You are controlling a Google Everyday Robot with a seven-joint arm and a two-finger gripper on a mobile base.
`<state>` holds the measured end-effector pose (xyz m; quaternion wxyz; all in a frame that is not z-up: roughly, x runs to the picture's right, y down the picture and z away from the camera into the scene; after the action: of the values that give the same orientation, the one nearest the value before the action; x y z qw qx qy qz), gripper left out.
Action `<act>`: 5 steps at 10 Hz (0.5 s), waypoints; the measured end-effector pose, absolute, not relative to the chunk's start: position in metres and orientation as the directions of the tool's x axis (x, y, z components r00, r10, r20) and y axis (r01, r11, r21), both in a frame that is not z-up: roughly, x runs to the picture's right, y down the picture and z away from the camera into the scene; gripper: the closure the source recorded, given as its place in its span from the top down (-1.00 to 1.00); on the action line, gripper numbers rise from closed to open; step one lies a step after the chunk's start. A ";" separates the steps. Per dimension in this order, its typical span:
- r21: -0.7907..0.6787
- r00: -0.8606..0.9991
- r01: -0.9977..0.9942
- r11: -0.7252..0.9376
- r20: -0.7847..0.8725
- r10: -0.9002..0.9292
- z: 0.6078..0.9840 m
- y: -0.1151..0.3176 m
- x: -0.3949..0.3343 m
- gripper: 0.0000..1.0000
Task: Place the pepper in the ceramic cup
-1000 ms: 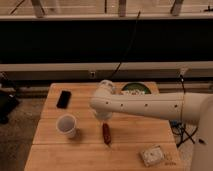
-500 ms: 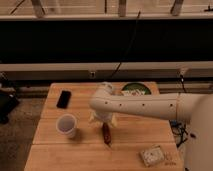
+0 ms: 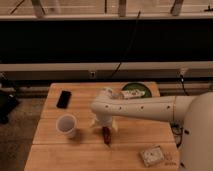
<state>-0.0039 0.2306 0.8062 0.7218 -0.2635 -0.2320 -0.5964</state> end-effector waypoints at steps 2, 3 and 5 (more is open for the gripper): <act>-0.115 0.183 0.983 0.143 0.657 -0.731 0.810 0.237 -0.001 0.56; -0.121 0.185 0.983 0.140 0.659 -0.729 0.810 0.238 -0.001 0.45; -0.134 0.192 0.981 0.137 0.661 -0.726 0.812 0.240 0.000 0.01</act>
<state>0.0004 0.2402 0.8116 0.7188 -0.2812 -0.2272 -0.5938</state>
